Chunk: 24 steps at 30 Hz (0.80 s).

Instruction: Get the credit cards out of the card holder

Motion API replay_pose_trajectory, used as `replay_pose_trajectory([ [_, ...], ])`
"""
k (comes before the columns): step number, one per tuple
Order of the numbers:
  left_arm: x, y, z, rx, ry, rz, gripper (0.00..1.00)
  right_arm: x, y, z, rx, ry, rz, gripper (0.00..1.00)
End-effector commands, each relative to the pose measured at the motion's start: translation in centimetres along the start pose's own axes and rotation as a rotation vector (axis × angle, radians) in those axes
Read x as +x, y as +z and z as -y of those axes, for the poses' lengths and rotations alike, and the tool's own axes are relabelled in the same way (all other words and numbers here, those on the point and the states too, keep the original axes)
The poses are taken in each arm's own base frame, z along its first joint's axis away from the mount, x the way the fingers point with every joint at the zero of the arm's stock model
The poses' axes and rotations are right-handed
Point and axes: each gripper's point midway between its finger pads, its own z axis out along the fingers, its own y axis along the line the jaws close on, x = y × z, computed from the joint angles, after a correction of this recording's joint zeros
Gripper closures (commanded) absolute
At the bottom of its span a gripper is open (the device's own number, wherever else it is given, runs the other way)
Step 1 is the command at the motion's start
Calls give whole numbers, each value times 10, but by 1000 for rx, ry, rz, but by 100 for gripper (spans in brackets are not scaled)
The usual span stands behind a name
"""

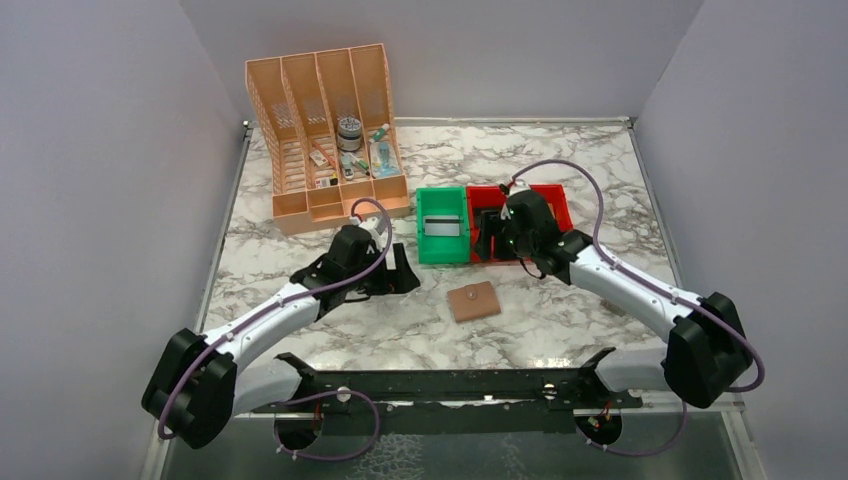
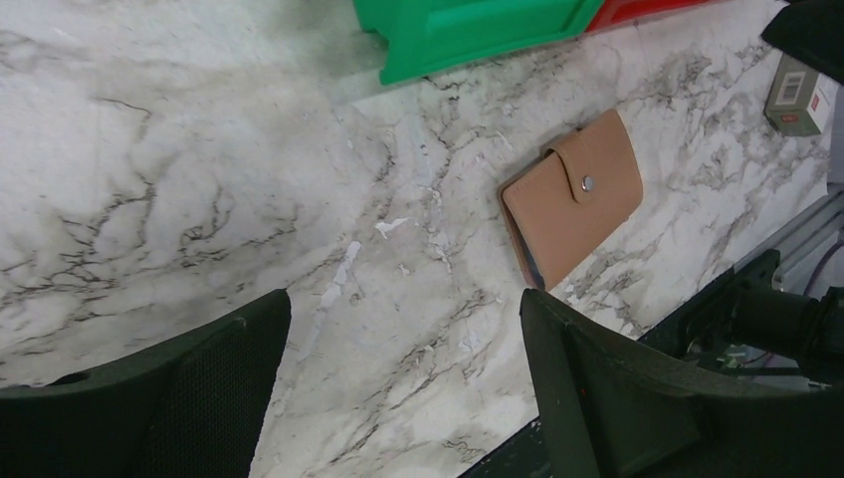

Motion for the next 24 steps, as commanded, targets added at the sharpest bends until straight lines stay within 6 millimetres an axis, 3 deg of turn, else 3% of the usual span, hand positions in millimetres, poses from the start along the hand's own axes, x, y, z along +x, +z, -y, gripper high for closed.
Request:
replay_pose_trajectory([
  [1,12,4,17,64,-21,11,13,52,-5,14,22,53,-111,42],
  [11,39,8,31,115,-41,-7,14,112,9,20,5,126,-255,43],
  [19,44,8,35,112,-59,-8,15,143,-7,-12,-213,238,-320,46],
  [24,46,7,32,100,-84,0,17,148,-22,-44,-371,218,-319,47],
])
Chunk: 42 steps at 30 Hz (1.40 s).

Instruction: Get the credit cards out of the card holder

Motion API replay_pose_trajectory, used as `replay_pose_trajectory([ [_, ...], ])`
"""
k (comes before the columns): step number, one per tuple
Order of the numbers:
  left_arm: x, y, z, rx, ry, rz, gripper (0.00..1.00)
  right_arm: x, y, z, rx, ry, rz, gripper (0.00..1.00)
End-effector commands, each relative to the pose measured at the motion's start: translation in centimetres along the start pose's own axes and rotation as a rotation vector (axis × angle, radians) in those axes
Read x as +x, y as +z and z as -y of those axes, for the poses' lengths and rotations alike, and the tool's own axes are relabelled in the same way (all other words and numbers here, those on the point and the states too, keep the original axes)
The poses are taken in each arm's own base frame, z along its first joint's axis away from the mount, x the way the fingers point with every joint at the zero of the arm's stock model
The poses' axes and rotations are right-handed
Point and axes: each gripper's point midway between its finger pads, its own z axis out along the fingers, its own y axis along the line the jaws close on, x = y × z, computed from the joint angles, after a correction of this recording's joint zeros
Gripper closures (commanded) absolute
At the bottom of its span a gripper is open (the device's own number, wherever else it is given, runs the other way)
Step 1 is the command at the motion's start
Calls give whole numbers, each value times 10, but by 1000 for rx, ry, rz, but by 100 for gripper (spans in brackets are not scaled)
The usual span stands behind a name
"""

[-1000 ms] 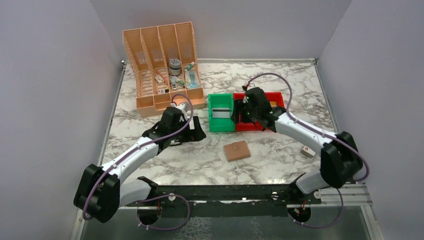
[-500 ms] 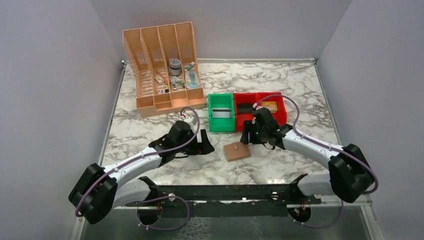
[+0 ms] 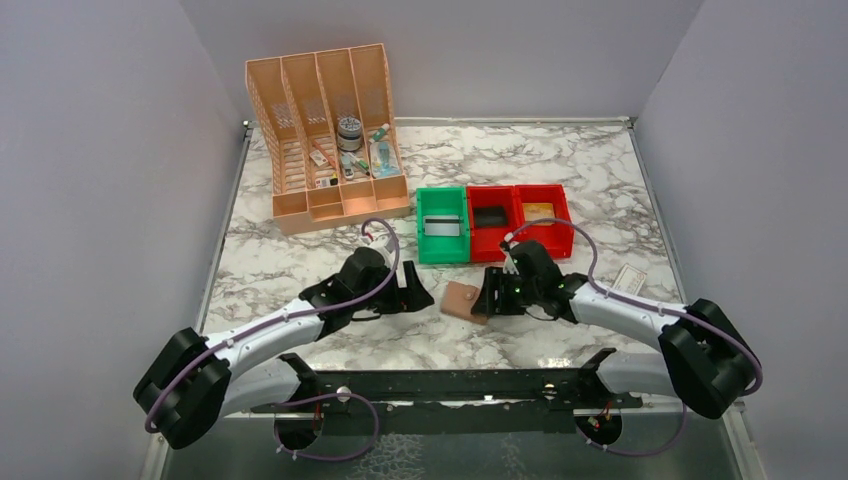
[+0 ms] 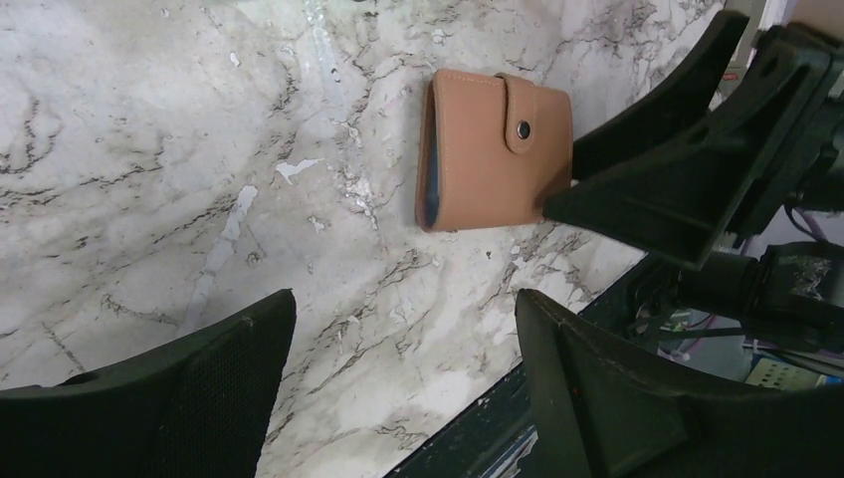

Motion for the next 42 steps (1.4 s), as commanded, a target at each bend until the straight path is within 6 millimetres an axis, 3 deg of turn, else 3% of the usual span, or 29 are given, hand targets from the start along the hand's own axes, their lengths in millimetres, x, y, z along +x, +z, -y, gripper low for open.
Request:
replay_pose_trajectory([
  [1,-4,-2,-3,-12,-32,53,17,10,-7,-48,-203,-40,-28,48],
  [5,-7,-6,-12,-55,-67,89,18,27,-13,-83,-250,-155,-64,48],
  [7,-9,-10,-14,-66,-78,108,18,29,-19,-91,-248,-191,-62,47],
  [9,-11,-12,-15,-74,-79,122,18,19,-28,-88,-205,-202,-16,47],
  [14,-13,-12,-13,-76,-75,121,18,-18,-42,-49,51,-218,166,47],
  [21,-12,-6,-10,-77,-69,91,21,-36,-19,-60,94,-336,109,57],
  [26,-12,-6,-10,-79,-83,99,23,-37,2,-66,87,-402,56,60],
  [32,-11,-5,-8,-73,-80,90,25,-30,23,-46,152,-450,4,62],
  [38,-7,1,-3,-51,-63,63,26,-15,46,3,361,-425,-76,66],
  [42,-1,9,-1,-56,-55,37,25,-3,44,17,395,-375,-74,73],
])
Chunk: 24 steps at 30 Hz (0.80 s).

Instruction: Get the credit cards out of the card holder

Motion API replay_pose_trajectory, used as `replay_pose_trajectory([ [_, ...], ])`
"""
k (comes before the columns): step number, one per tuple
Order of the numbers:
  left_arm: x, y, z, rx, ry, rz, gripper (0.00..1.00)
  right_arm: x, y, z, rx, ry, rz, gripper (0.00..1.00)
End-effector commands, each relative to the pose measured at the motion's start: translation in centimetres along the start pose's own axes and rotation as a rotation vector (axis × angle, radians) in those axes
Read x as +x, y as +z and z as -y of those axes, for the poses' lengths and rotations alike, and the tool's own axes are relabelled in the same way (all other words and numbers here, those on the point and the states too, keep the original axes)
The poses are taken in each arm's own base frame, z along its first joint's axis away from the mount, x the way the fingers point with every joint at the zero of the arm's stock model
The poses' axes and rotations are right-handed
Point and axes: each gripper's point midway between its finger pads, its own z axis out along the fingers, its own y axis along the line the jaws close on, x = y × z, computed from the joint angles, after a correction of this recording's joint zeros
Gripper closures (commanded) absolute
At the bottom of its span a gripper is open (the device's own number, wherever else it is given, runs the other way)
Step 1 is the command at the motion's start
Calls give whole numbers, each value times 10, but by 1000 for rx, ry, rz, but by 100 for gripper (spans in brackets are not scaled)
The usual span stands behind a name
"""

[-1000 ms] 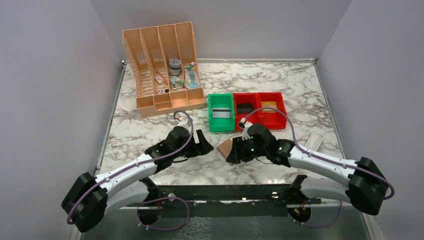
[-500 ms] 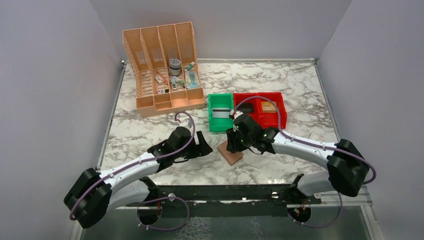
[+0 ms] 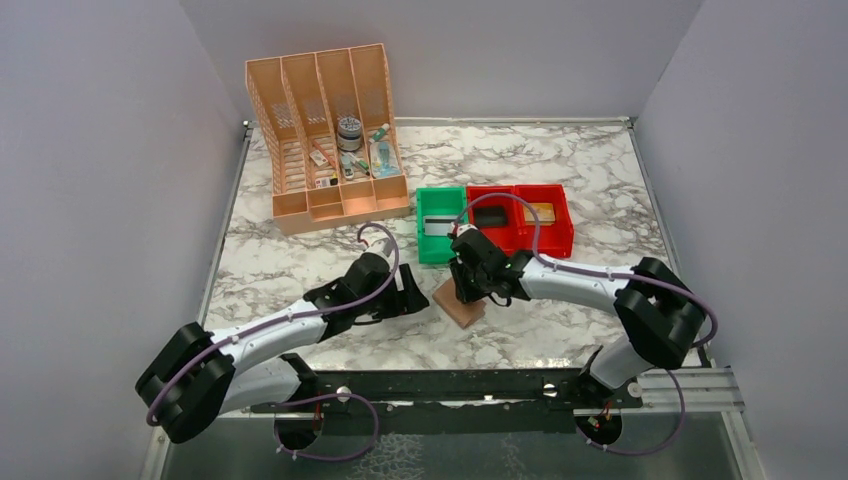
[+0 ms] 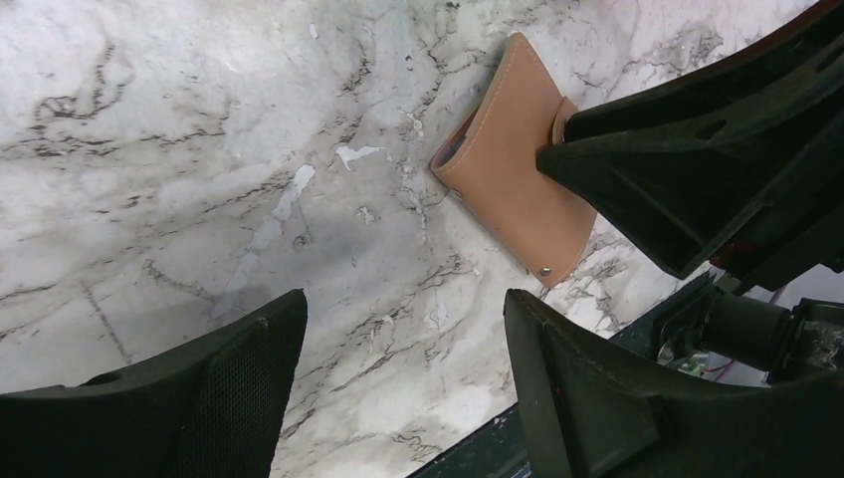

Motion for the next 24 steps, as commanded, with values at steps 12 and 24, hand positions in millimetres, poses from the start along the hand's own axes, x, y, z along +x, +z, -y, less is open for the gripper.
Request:
replay_pose_trajectory([
  [12,-6,31,34,29,53,-8,23,24,-7,-20,-148,220,-14,99],
  [24,18,52,6,-120,125,-86,47,11,-45,-32,-419,473,56,99],
])
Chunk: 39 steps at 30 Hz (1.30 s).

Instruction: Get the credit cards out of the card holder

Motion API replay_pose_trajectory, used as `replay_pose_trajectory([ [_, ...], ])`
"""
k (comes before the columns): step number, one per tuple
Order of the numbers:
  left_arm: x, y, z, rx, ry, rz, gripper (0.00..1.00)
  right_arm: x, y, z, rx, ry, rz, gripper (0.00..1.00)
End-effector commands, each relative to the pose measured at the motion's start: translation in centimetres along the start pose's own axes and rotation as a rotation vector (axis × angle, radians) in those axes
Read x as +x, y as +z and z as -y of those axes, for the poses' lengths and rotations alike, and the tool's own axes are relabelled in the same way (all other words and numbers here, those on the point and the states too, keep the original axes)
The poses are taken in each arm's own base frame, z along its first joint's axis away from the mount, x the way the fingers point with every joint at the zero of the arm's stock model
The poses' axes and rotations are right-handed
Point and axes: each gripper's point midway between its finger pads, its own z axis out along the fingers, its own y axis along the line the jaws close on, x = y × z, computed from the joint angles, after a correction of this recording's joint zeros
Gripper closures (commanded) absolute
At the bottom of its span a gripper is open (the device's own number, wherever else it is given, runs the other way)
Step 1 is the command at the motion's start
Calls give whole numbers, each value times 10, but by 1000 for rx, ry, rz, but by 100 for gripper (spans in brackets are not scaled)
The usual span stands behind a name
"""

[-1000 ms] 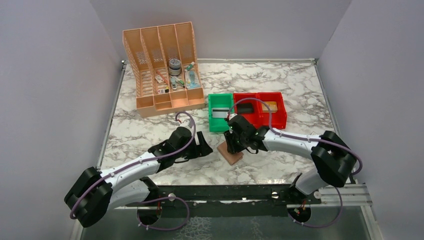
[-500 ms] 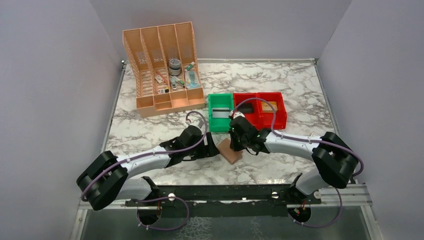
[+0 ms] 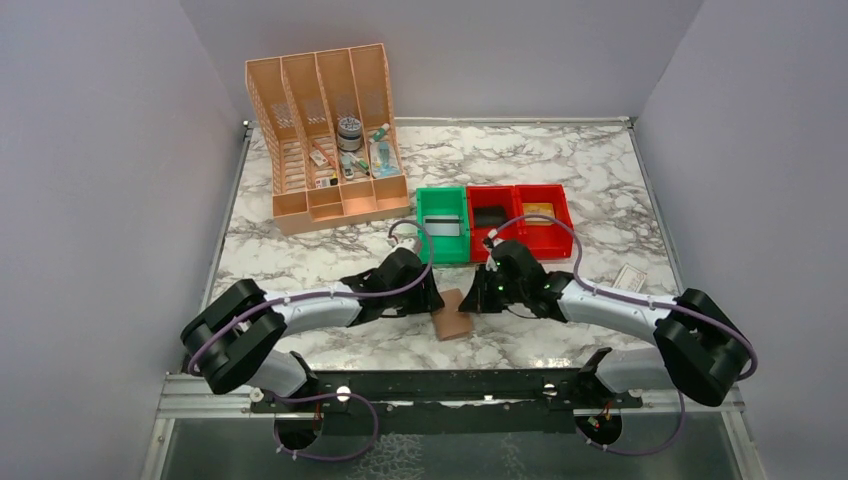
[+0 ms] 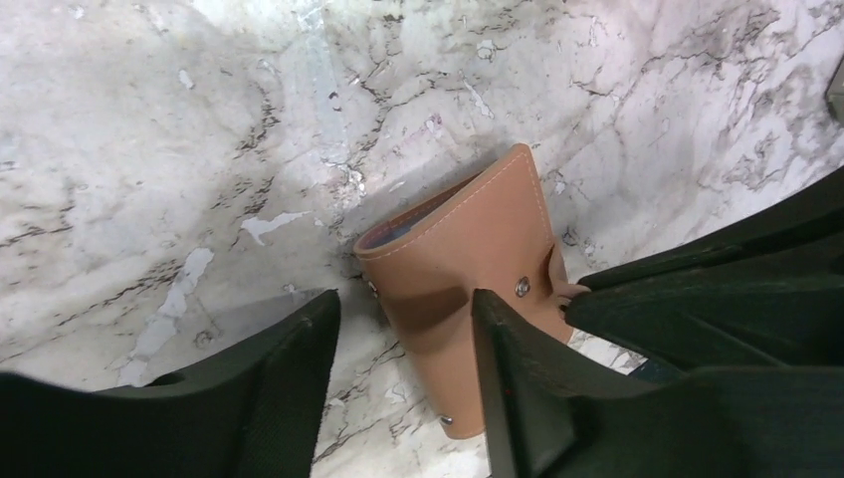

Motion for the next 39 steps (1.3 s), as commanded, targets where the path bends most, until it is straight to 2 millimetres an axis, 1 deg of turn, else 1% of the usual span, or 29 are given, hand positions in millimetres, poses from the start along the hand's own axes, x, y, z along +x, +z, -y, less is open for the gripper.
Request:
replay_pose_trajectory([
  [1,9,9,-15,-103,70,-31,49,-10,-10,-10,-113,77,17,99],
  [3,12,12,-22,-147,98,-48,52,-13,-16,-2,-123,101,20,99],
  [5,15,14,-27,-184,120,-61,53,-13,-18,11,-88,109,35,99],
  [8,14,14,-27,-202,129,-53,53,-14,-21,42,59,115,62,99],
  [9,13,13,-26,-199,128,-47,53,-11,-21,49,94,115,57,98],
  [11,10,11,-23,-188,131,-38,52,-9,-21,64,167,109,61,93],
  [12,8,10,-19,-177,136,-33,51,-8,-20,69,187,104,58,90],
  [14,7,9,-14,-158,148,-36,49,-6,-20,73,204,96,51,79],
  [15,5,9,-10,-147,153,-37,48,-6,-19,72,195,86,48,73],
  [16,5,8,-7,-137,157,-38,47,-6,-18,71,187,78,47,71],
  [22,0,4,7,-90,159,-35,45,-11,-12,60,121,30,44,71],
  [25,-4,1,15,-67,163,-24,43,-15,-7,44,39,-10,36,77],
  [26,-6,0,18,-58,166,-21,41,-16,-6,39,13,-19,28,82],
  [27,-8,-2,22,-49,169,-18,38,-16,-5,37,3,-19,19,87],
  [30,-13,-6,34,-22,170,-7,33,-17,-7,32,-21,-26,25,95],
  [32,-16,-8,41,-14,164,2,29,-19,-13,26,-45,-43,37,98],
  [35,-17,-9,48,-35,176,11,23,-23,-26,7,-121,-69,56,99],
  [39,-22,-10,48,-94,172,37,22,-24,-42,-16,-221,-88,61,99],
])
